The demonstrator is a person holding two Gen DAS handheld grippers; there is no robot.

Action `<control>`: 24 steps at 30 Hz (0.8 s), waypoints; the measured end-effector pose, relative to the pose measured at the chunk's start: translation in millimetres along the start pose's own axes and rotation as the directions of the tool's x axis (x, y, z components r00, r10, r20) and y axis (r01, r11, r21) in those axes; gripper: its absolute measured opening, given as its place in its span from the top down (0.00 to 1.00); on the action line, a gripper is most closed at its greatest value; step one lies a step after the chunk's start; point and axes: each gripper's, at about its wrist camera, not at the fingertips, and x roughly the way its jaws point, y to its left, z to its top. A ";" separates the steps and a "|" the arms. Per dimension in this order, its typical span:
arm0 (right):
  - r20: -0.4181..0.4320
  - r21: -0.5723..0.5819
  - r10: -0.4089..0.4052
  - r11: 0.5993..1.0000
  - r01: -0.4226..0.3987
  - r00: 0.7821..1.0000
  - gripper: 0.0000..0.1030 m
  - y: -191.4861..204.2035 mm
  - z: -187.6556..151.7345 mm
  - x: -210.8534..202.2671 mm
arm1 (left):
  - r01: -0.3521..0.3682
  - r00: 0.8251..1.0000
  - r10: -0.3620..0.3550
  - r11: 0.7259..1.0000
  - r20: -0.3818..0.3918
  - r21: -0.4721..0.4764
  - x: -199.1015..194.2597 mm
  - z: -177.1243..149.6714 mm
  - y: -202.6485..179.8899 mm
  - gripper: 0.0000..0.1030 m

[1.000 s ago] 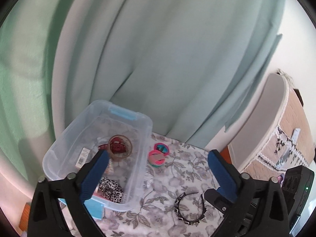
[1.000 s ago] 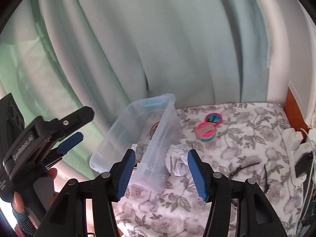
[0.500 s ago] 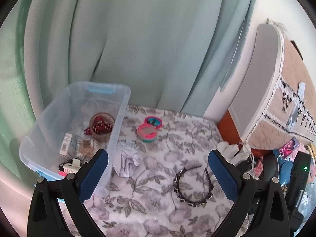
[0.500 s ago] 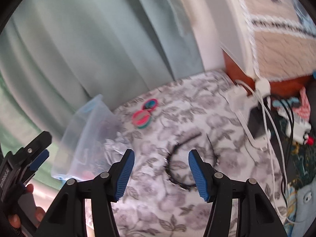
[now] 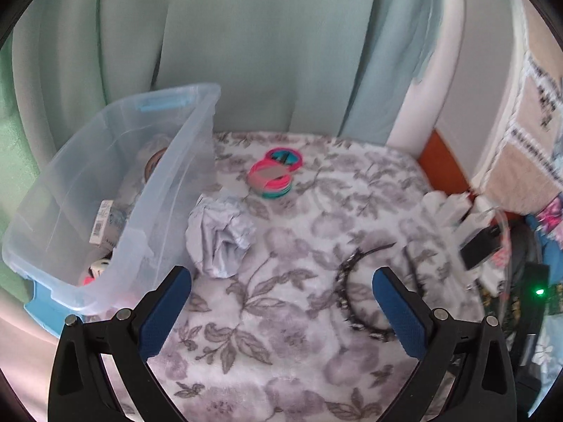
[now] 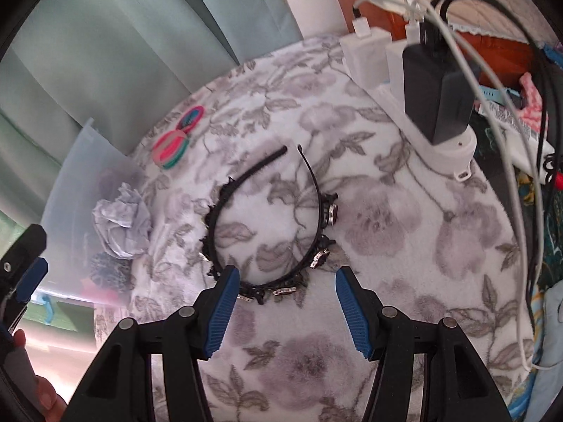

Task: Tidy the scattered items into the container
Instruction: 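Grasp the crumpled white paper with the left tool while the right tool grasps the black headband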

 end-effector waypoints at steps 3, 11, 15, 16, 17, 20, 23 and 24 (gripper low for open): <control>-0.015 -0.010 -0.027 1.000 0.027 1.000 0.44 -1.2 -1.0 9.9 | -0.026 0.999 0.025 0.999 -0.022 -0.034 13.9 -6.8 2.4 0.01; -0.004 -0.055 -0.086 0.995 0.085 0.996 0.56 -2.7 3.3 25.9 | -0.185 0.982 0.183 0.982 -0.042 -0.047 53.1 -8.0 7.0 0.01; 0.019 -0.068 -0.086 0.994 0.087 0.996 0.59 -4.1 8.7 27.6 | -0.254 0.966 0.250 0.963 -0.061 -0.090 72.8 -4.8 13.3 0.04; 0.020 -0.069 -0.089 0.994 0.090 0.996 0.59 -4.2 10.5 28.9 | -0.279 0.960 0.274 0.954 -0.059 -0.109 76.4 -3.3 13.9 0.04; 0.022 -0.070 -0.090 0.993 0.091 0.996 0.59 -3.7 12.9 30.4 | -0.302 0.953 0.297 0.945 -0.058 -0.127 79.9 -1.8 14.3 0.04; 0.030 -0.079 -0.096 0.992 0.099 0.995 0.59 -1.9 18.2 33.1 | -0.346 0.938 0.341 0.922 -0.061 -0.175 88.4 2.4 11.3 0.04; 0.037 -0.092 -0.106 0.990 0.109 0.994 0.60 1.5 22.0 37.2 | -0.365 0.931 0.353 0.903 -0.092 -0.229 101.2 7.2 9.2 0.04; 0.041 -0.096 -0.110 0.989 0.113 0.993 0.60 2.4 22.9 38.1 | -0.370 0.929 0.360 0.893 -0.089 -0.254 103.1 9.4 10.2 0.04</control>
